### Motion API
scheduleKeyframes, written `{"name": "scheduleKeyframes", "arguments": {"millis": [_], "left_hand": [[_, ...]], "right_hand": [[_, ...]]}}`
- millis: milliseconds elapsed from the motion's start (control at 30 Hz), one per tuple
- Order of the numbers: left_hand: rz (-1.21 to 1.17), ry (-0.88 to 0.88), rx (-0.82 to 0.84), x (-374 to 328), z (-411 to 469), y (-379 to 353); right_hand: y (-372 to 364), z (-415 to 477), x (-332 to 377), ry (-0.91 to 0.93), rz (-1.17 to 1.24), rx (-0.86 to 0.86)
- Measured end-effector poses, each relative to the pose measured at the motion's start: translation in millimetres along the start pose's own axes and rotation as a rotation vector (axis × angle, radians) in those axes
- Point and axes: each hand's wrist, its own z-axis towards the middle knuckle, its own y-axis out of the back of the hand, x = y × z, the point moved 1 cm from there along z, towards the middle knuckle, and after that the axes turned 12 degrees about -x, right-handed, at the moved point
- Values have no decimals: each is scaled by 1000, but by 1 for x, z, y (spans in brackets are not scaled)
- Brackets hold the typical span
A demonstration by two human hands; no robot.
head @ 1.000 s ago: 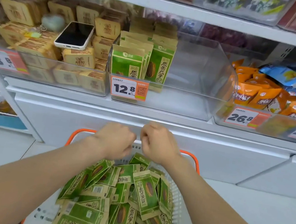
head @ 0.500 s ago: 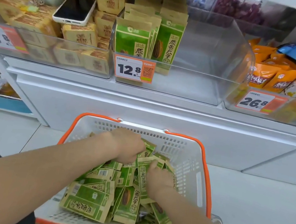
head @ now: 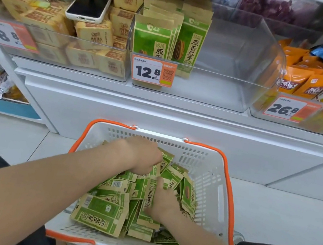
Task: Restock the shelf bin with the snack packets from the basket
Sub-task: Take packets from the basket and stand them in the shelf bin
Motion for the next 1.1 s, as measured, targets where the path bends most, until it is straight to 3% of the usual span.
{"name": "scheduleKeyframes", "arguments": {"millis": [200,400,567,667,767,900,1000,1100], "left_hand": [[7,9,31,4,0,-2],[-49,37,60,9,0,3],[-255,103,-94,25,1,8],[-593,159,-180,35,0,19],[-641,172,-404,40,-5,39],[-567,269,-884,33,-11,61],[-535,360,-1226,27,-15,83],[-568,415,-1377,27,-21,106]], "right_hand": [[18,5,4,-92,336,-56],[103,20,5,178,13,-209],[179,23,18,438,314,-147],[214,17,24,477,427,-322],[244,7,26,411,709,-640],[271,-9,27,333,1183,-993],[279,-19,33,449,1221,-977],[282,-27,48,561,1205,-853]]}}
